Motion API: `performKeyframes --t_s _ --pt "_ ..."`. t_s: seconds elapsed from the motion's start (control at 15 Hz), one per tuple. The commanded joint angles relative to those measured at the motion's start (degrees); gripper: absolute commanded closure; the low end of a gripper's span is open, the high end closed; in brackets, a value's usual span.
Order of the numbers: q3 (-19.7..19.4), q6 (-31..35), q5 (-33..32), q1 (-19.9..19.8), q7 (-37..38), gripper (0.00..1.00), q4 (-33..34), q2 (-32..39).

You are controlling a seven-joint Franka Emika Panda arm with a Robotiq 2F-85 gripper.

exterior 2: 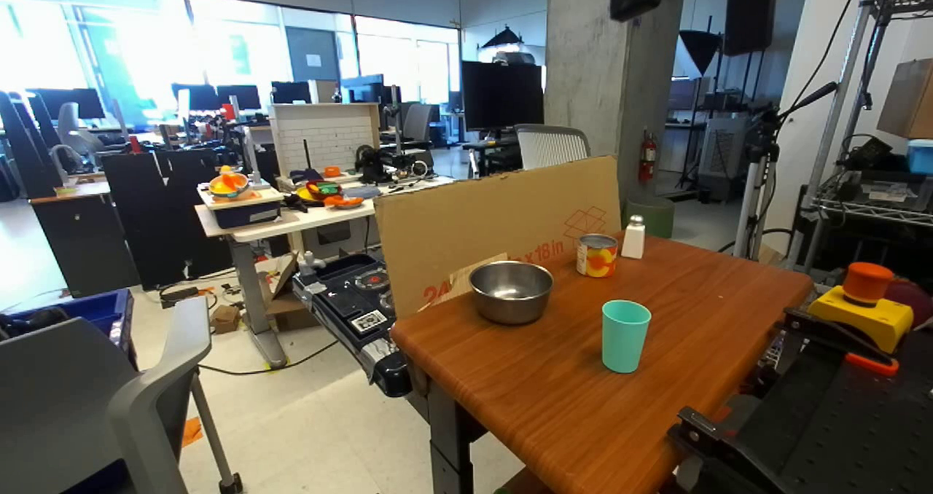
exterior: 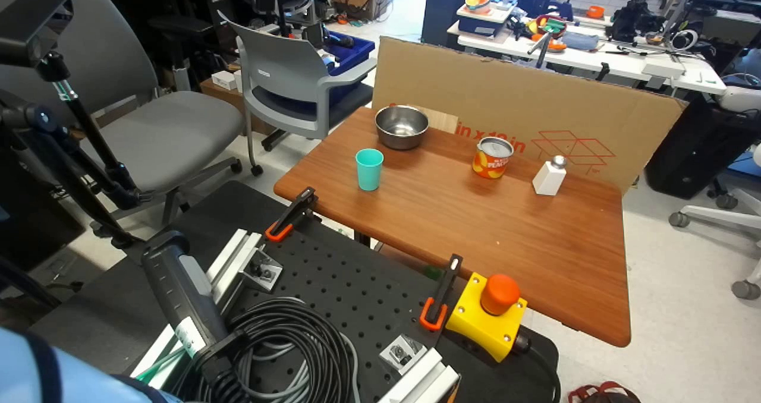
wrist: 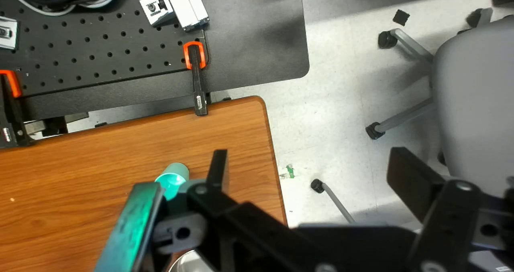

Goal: Move the blue cup to the right

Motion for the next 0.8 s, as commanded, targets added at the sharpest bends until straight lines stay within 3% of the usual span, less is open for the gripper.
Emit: performKeyframes --t_s 0.0,0.6,0.73 --pt "-0.1 0.4 -0.3 -0.2 1.1 0.00 1.0 1.5" --pt "-0.3 19.8 -9.3 -2.0 8.9 0.00 2.3 15.4" --pt "-1.0 21.4 -11.0 -1.9 10.1 0.00 2.6 18.2"
